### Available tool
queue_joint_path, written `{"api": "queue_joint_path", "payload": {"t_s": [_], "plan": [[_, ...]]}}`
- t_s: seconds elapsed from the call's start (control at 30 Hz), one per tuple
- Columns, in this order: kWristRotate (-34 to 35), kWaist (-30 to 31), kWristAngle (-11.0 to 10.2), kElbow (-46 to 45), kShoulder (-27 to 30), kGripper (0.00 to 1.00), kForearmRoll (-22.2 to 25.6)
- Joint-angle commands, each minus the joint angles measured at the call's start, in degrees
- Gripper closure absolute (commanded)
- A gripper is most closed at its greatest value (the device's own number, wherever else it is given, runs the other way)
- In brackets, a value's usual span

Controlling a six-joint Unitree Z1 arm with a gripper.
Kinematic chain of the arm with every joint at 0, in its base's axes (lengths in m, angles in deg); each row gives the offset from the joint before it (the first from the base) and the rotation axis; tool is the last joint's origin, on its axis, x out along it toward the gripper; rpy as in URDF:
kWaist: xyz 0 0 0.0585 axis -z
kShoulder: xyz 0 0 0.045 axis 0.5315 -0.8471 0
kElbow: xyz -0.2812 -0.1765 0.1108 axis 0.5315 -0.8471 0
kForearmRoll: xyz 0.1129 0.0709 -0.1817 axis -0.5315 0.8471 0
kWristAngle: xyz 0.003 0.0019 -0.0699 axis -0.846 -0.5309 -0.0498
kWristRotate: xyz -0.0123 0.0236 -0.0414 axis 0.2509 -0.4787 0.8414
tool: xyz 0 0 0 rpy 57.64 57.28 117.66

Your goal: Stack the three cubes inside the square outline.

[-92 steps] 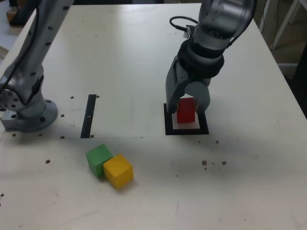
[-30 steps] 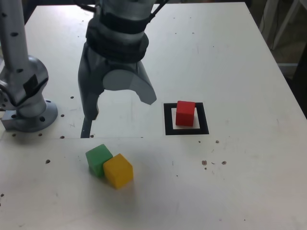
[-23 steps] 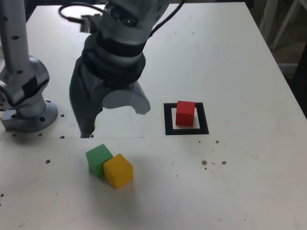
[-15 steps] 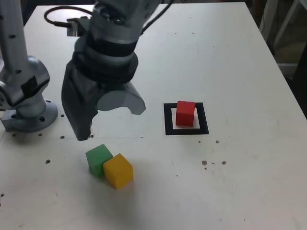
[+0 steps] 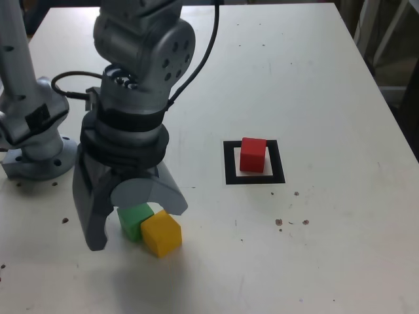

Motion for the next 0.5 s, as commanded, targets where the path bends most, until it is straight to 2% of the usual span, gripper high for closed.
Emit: {"api": "queue_joint_path", "payload": {"t_s": [0.0,0.1,0.27,0.47], "plan": [[0.0,0.1,0.1,-0.2,0.2,0.0,-0.5],[0.1,0.1,-0.2,-0.7,-0.1,0.0,-2.1],[0.7,-0.2,-1.9,-1.5,-1.0,0.0,-5.5],[1.4,-1.2,-3.0,-1.9,-2.7,0.0,-6.6]]}}
